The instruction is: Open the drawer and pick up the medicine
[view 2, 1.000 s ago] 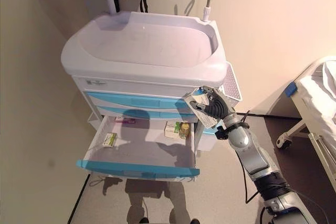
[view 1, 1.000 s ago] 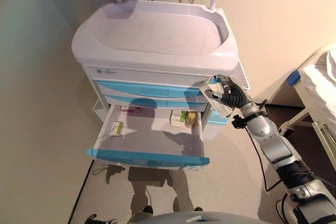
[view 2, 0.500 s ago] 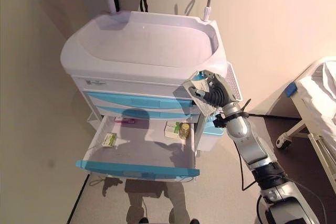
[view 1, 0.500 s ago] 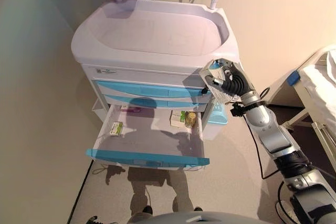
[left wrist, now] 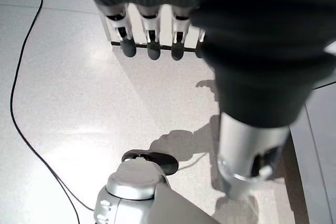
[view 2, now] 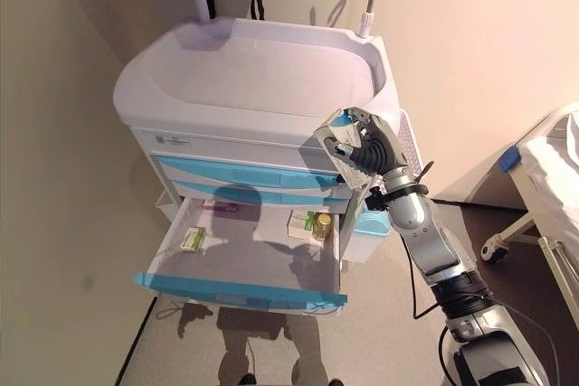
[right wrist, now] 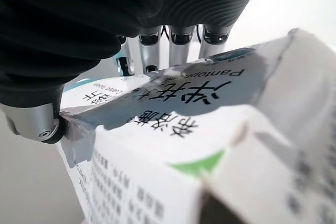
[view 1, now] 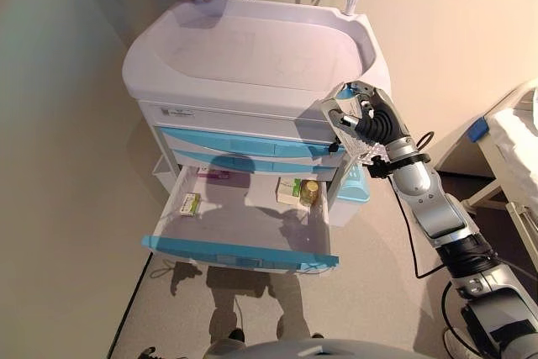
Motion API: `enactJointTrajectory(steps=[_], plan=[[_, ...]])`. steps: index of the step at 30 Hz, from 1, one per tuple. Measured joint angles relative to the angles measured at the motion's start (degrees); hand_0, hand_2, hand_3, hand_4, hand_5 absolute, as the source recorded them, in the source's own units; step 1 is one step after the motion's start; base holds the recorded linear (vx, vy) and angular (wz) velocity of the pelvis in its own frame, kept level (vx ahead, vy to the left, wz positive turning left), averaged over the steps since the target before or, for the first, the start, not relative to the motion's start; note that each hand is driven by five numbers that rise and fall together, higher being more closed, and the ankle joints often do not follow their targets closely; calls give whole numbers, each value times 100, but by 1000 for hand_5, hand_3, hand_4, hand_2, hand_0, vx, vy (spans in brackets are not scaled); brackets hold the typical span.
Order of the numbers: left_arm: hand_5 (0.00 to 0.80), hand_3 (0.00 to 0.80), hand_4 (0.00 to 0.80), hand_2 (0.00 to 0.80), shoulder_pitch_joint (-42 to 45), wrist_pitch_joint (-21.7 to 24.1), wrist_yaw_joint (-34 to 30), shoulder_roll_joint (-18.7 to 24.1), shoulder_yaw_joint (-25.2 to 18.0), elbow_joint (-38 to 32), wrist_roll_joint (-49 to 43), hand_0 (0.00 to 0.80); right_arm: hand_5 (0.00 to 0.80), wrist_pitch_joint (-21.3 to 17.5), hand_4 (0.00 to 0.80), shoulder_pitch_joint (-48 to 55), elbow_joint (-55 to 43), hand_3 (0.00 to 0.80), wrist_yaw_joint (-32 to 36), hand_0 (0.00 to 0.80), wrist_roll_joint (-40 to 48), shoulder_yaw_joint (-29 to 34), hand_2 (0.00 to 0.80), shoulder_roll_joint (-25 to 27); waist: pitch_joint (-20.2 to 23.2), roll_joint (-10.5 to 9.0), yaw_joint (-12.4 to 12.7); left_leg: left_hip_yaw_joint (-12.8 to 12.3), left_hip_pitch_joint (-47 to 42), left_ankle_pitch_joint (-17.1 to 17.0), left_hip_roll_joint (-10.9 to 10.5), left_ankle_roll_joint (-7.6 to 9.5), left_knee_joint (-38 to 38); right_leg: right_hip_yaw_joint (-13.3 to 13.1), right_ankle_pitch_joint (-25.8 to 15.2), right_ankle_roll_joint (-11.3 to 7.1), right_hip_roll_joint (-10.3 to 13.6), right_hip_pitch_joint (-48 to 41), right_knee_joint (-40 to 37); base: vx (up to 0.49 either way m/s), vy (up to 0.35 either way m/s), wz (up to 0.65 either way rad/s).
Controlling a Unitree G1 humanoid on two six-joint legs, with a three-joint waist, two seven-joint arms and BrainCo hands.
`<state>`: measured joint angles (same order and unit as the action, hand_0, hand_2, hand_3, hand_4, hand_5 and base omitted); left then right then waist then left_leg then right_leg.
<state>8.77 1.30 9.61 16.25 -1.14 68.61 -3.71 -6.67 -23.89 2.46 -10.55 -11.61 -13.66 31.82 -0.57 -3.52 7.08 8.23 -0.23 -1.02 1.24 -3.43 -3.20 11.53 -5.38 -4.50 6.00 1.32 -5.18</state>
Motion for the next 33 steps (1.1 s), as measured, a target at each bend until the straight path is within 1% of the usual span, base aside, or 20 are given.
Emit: enactJointTrajectory(steps=[2,5,7,9,10,11,12,14,16,17,19,24,26,27,28,30,33], plan=[[0,0,0,0,0,-1,1,0,12,-1,0,0,800,0,800,-67,5,800,-2,800,0,-3,800,0,-2,-3,-4,0,0,0,0,0,0,0,0,0,0,1,0,0,0,0],[0,0,0,0,6,-7,2,1,120,0,-1,0,800,4,800,-497,78,800,-30,800,-3,-64,800,3,-9,-17,2,-1,-1,0,2,0,3,-1,0,0,-3,0,0,0,0,0],[0,0,0,0,8,-11,3,4,137,-4,0,0,800,6,800,-890,301,800,-97,800,-5,-122,800,4,-13,-39,14,-1,0,0,3,-1,5,0,0,0,-5,0,0,0,0,0],[0,0,0,0,9,-14,5,24,269,-8,-2,0,800,30,800,-1322,611,800,-182,800,-5,-263,800,29,-25,-68,15,-1,0,1,3,-2,6,-1,-1,0,-5,1,0,0,0,0],[0,0,0,0,8,-7,7,25,277,-10,-3,0,800,31,800,-1387,652,800,-208,800,-4,-270,800,29,-31,-83,18,0,0,1,4,-3,6,0,0,0,-5,1,0,0,0,0],[0,0,0,0,24,-11,13,32,344,6,-2,0,800,35,800,-1674,891,800,-256,800,-5,-423,800,44,-46,-117,54,0,8,1,2,-3,10,1,0,0,-5,3,0,0,0,0],[0,0,0,0,22,-36,12,56,448,8,-1,0,800,53,800,-1901,1115,800,-261,800,-6,-524,800,63,-53,-149,28,-2,20,1,2,-3,10,-3,-1,0,-4,20,0,0,0,0],[0,0,0,0,22,-44,15,66,458,5,-1,0,800,96,800,-2239,1465,800,-310,800,-6,-647,800,77,-20,-220,89,1,85,0,0,-5,18,2,-2,1,-2,79,1,0,0,0],[0,0,0,0,21,-48,15,71,466,6,1,0,800,133,800,-2422,1649,800,-335,800,-6,-744,800,80,-29,-240,141,1,90,-3,0,-4,24,1,-2,1,-4,85,1,0,0,0],[0,0,0,0,22,-48,20,72,468,6,3,0,800,156,800,-2677,1959,800,-371,800,-5,-902,800,77,-25,-255,196,7,95,0,-5,-3,40,4,-2,1,-2,81,1,0,0,0],[0,0,0,0,16,-44,34,104,470,8,9,0,800,246,800,-3067,2348,800,-380,800,-4,-1093,800,80,-36,-271,213,37,121,1,-1,-6,42,11,-1,2,-11,92,1,8,-2,5],[0,0,0,0,12,-47,58,198,517,49,19,0,800,268,800,-3595,2947,800,-419,800,-3,-1402,800,79,-77,-337,262,122,193,6,-6,-13,70,72,6,4,-12,114,1,14,-1,7],[0,0,0,0,13,-46,62,249,600,58,25,0,800,301,800,-3768,3261,800,-422,800,-4,-1533,800,53,-92,-367,339,127,203,11,-6,-19,78,76,7,5,-14,118,1,0,0,0],[0,0,0,0,13,-46,70,273,627,73,28,0,800,330,800,-3979,3665,800,-413,800,-6,-1745,800,12,-97,-378,327,133,208,13,-6,-22,88,80,12,-2,-12,122,1,0,0,0],[0,0,0,0,7,-45,75,285,626,73,29,0,800,362,800,-3995,3716,800,-416,800,-6,-1760,800,21,-101,-400,340,135,217,13,-6,-23,88,82,13,-1,-14,126,1,2,-1,9],[0,0,0,0,-7,-43,88,323,676,172,57,0,800,369,800,-4284,4071,800,-412,800,-12,-2063,800,-11,-110,-443,348,146,309,16,-5,-30,130,123,13,1,-11,181,1,6,-3,8],[0,0,0,0,2,-43,123,359,718,223,64,0,800,371,800,-4480,4399,800,-413,800,-17,-2091,800,-105,-135,-513,373,175,382,20,-5,-36,167,156,13,3,-13,212,1,5,-3,5]])
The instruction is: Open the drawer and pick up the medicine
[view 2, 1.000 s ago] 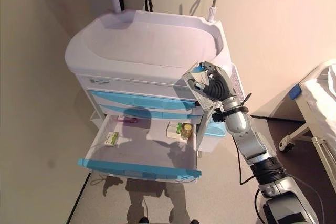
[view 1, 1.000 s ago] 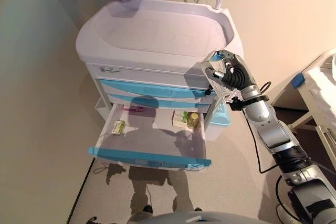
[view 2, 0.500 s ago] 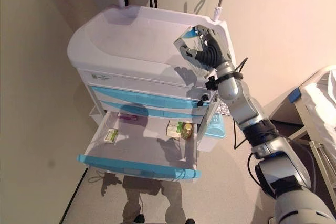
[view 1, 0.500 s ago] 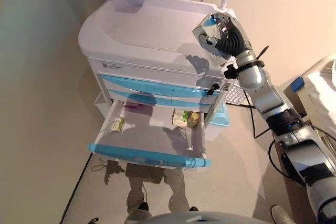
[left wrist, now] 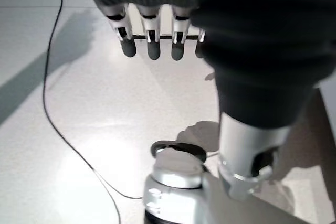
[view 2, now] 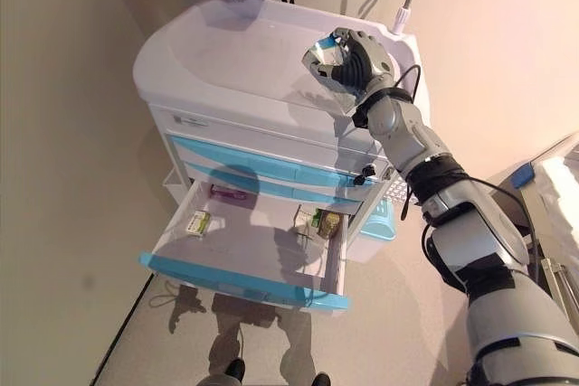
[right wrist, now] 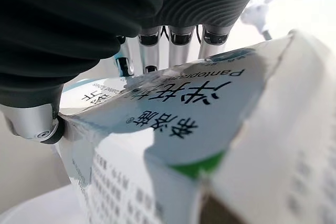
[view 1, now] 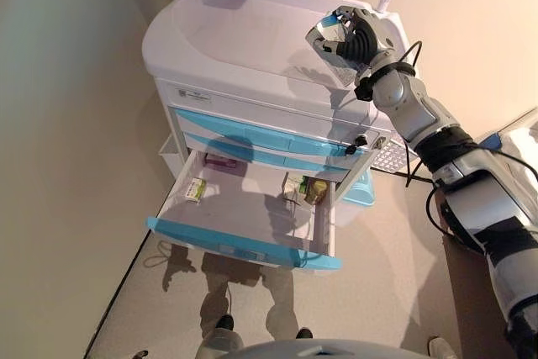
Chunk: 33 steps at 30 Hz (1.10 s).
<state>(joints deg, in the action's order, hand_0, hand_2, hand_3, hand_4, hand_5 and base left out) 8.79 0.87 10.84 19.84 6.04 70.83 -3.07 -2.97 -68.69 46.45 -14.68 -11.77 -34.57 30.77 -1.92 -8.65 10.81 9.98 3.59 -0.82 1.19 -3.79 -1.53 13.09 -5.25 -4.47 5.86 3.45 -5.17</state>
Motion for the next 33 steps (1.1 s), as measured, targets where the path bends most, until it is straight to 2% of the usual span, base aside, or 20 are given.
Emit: enactJointTrajectory(steps=[8,18,20,33], plan=[[0,0,0,0,-29,6,48,118,4,26,58,0,800,88,800,-438,865,800,19,800,-30,-424,800,-246,-43,-144,160,124,170,18,-1,-26,74,77,9,13,-14,85,0,5,-1,5],[0,0,0,0,-82,57,55,218,179,24,59,0,800,89,800,-680,1395,800,51,800,-784,-935,800,-322,-111,-341,364,273,342,27,-12,-46,146,213,34,29,-13,152,0,12,-3,8],[0,0,0,0,-121,62,55,220,194,22,59,0,800,89,800,-716,1480,800,47,800,-859,-935,800,-322,-104,-354,428,286,376,28,-15,-47,154,239,35,30,-13,171,0,6,2,3],[0,0,0,0,-130,74,96,272,253,19,59,0,787,109,787,-888,1705,787,-67,787,-1136,-1083,787,-415,-106,-356,445,419,510,38,-35,-63,256,338,44,29,-10,187,0,9,4,5]])
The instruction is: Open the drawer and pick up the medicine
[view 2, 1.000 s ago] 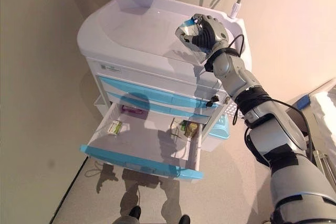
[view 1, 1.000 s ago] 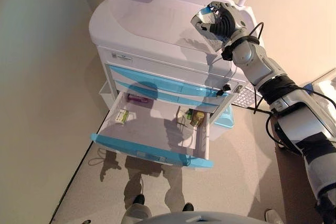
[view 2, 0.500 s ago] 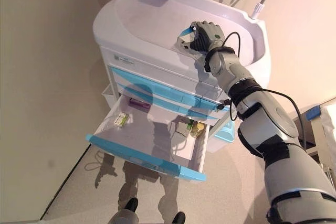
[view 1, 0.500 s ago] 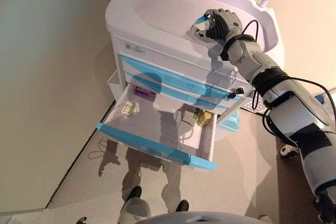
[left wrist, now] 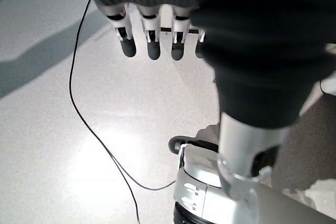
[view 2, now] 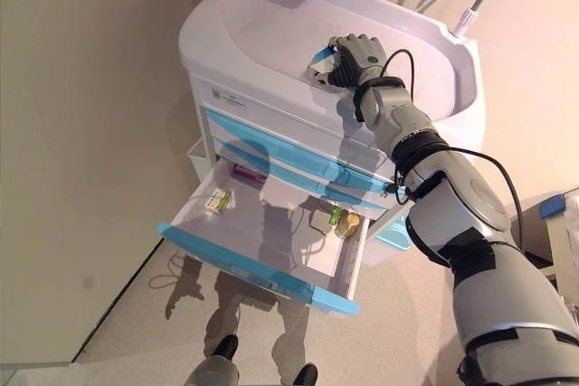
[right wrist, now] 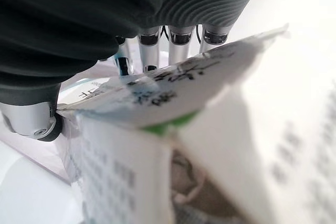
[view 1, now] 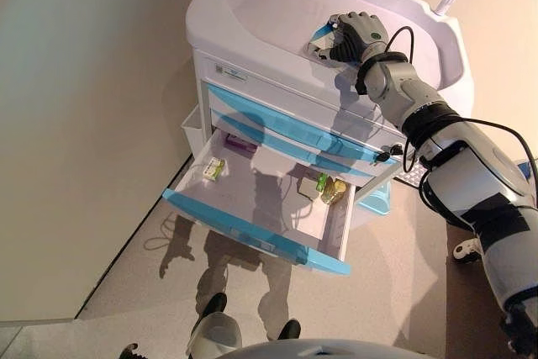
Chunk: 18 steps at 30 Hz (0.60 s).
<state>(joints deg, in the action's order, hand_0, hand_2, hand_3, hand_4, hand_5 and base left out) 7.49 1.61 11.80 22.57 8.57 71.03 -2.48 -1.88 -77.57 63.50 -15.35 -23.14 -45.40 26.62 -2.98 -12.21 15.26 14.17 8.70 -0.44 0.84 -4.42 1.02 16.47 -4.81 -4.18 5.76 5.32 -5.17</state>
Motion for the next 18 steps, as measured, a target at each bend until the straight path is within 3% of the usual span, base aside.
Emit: enactJointTrajectory(steps=[2,3,18], plan=[[0,0,0,0,0,0,16,0,0,-1,0,0,753,2,753,0,1,753,-3,753,-1,0,753,-1,0,0,1,2,2,0,-2,0,2,0,0,0,1,-1,0,0,0,0],[0,0,0,0,0,2,27,-1,4,-4,0,0,800,3,800,-2,34,800,-13,800,-3,0,800,-17,0,0,2,4,2,0,-3,0,3,1,0,0,2,-1,0,0,0,0],[0,0,0,0,0,23,38,2,148,-11,1,0,800,51,800,-89,119,800,-10,800,-374,-27,800,-90,-1,4,10,14,10,0,-7,0,12,8,0,0,5,0,0,0,0,0]])
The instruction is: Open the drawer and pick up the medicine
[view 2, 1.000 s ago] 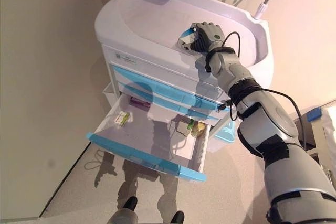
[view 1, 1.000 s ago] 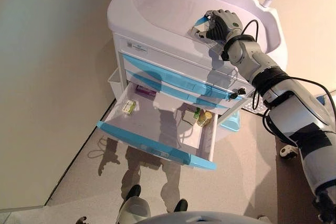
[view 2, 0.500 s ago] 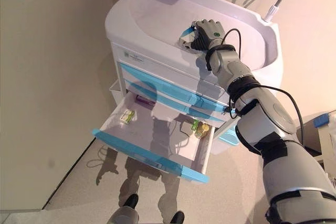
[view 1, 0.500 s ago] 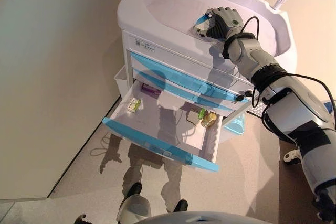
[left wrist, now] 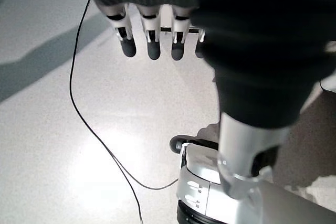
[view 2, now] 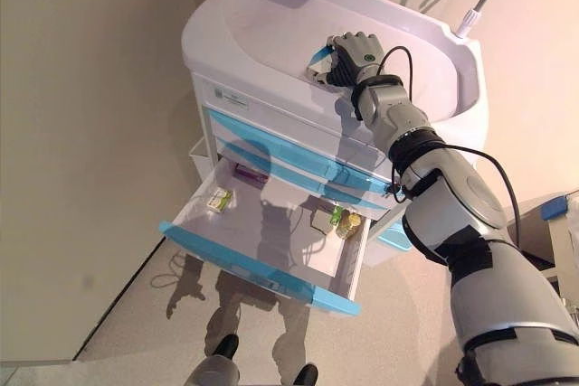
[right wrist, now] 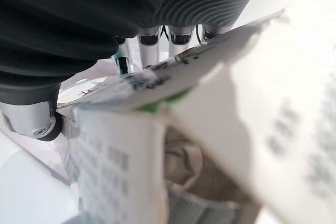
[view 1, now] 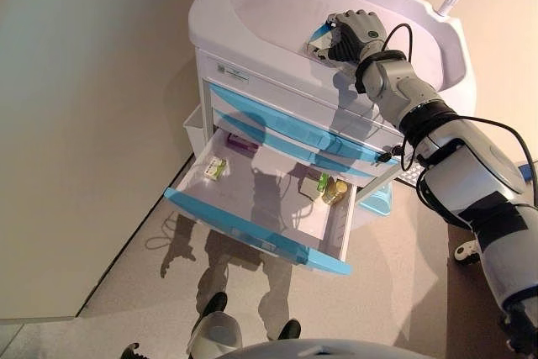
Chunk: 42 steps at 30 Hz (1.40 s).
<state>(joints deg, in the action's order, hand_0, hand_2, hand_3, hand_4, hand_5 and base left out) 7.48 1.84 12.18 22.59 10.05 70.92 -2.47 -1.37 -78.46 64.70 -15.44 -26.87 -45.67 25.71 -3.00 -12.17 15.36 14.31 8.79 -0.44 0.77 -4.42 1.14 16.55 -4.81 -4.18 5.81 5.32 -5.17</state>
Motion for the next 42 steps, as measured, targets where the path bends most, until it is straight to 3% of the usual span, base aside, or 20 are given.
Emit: enactJointTrajectory(steps=[6,12,18,20,22,24,28,36,37,42], plan=[[0,0,0,0,0,7,-2,4,0,-3,2,0,800,8,800,-49,241,800,-56,800,57,29,800,39,-2,10,49,31,136,-5,-19,-3,59,46,-3,3,12,87,0,-7,0,3],[0,0,0,0,0,6,-3,11,6,-9,149,0,800,40,800,-64,465,800,-68,800,267,127,800,217,-65,138,125,140,282,-7,-70,-1,136,129,-2,3,41,144,0,-16,3,10],[0,0,0,0,-8,10,-3,10,5,-15,149,0,800,58,800,-77,491,800,-84,800,289,237,800,229,-49,117,126,148,316,-12,-76,2,145,129,-8,3,40,167,0,0,0,0],[0,0,0,0,-20,10,-3,11,6,-18,149,0,800,66,800,-79,562,800,-151,800,345,322,800,316,-116,224,124,148,327,-16,-86,5,145,129,-10,3,50,178,0,0,0,0],[0,0,0,0,-82,-3,-12,-14,21,-62,154,0,800,78,800,-103,605,800,-169,800,403,402,800,483,-196,488,98,147,340,-16,-85,5,148,125,-17,15,78,192,-6,0,0,0],[0,0,0,0,-100,24,-21,-24,228,-208,208,0,800,155,800,-198,679,800,-171,800,404,453,800,492,-165,563,113,156,354,-26,-106,19,150,136,-21,-6,71,200,0,0,0,0],[0,0,0,0,-158,54,-39,-40,237,-376,211,0,800,187,800,-226,711,800,-172,800,405,455,800,581,-163,685,88,154,358,-34,-102,15,148,133,-27,-3,73,210,-1,0,0,0],[0,0,0,0,-209,80,-91,-103,260,-472,226,0,800,264,800,-276,741,800,-179,800,407,478,800,657,-146,733,76,147,385,-42,-108,20,135,128,-38,9,86,256,-1,0,0,0],[0,0,0,0,-215,82,-93,-118,302,-480,227,0,0,271,0,-282,762,0,-179,0,407,479,0,656,-144,738,80,147,385,-44,-113,23,134,129,-39,7,89,255,-1,0,0,0],[0,0,0,0,-223,77,-92,-154,345,-480,375,0,0,290,0,-282,775,0,-180,0,403,497,0,634,-114,783,77,143,384,-51,-125,33,130,126,-50,7,103,255,0,0,0,0]])
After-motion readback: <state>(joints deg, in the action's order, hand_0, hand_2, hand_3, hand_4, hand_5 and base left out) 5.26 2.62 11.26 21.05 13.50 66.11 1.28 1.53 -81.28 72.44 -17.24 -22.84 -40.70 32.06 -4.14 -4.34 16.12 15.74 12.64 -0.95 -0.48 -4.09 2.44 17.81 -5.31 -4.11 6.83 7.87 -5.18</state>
